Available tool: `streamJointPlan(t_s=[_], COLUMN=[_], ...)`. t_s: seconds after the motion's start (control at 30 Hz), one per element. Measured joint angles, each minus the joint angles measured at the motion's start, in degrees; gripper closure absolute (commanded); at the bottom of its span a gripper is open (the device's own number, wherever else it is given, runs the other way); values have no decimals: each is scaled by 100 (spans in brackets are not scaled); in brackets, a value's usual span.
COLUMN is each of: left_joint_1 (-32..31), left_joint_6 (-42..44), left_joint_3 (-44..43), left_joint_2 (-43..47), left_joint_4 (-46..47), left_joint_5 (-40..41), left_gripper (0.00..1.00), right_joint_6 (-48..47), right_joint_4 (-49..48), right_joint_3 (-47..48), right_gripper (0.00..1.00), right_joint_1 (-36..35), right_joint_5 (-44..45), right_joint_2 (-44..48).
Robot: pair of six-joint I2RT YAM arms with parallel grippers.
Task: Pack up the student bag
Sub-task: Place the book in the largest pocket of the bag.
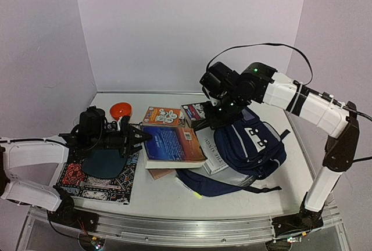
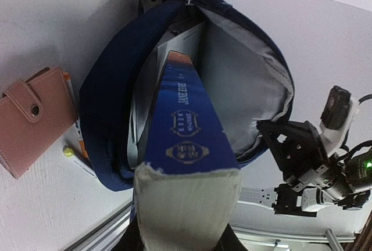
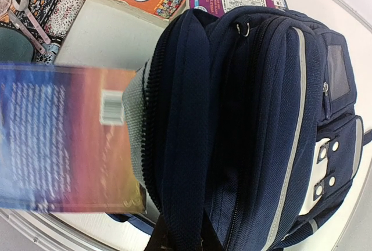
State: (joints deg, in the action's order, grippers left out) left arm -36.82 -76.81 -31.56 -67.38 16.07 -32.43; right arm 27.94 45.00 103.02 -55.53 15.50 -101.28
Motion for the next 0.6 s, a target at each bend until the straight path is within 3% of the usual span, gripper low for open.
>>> streamJointPlan(t_s=[0.33, 0.6], left_joint_1=[-295, -299], left_joint_6=[-222, -588], left_joint_3=[-509, -555], left_joint_2=[-730, -687], left_joint_4=[437, 821], left_joint_5=[295, 575], left_gripper=[100, 100], right_joint_6=[6, 22], right_joint_4=[-83, -154], right_joint_3=[0, -2], right_gripper=[100, 100], right_joint_1=[2, 0], right_joint_5=[-132, -152], right_joint_2=[-1, -1])
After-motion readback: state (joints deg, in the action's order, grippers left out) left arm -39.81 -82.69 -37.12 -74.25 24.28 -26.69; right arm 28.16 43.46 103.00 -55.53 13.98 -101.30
